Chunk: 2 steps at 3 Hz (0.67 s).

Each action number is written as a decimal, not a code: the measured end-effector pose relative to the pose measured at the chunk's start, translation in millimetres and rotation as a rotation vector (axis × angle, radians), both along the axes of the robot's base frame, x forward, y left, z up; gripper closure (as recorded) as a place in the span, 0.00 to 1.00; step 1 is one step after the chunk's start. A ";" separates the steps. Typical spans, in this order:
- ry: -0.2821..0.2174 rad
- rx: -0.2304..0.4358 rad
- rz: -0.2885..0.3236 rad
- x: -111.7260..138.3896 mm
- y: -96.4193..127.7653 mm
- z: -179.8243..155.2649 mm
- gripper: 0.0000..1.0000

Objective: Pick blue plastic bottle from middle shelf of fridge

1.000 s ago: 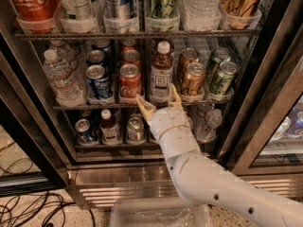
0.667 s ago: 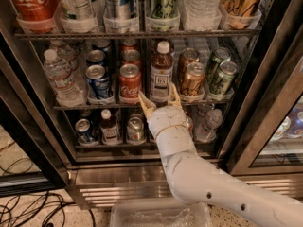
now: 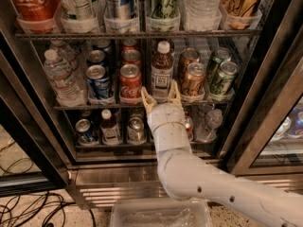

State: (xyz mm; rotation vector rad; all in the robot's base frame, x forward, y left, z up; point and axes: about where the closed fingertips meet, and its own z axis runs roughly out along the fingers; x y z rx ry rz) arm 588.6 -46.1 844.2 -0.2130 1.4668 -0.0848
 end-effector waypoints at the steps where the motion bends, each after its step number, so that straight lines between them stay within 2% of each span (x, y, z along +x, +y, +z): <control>1: -0.010 -0.008 -0.031 8.1 -4.1 0.3 0.31; 2: -0.014 -0.013 -0.053 17.9 -8.4 0.5 0.34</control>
Offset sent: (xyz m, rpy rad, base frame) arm 0.0287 -0.0137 -0.0002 -0.0212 -0.0178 -0.0781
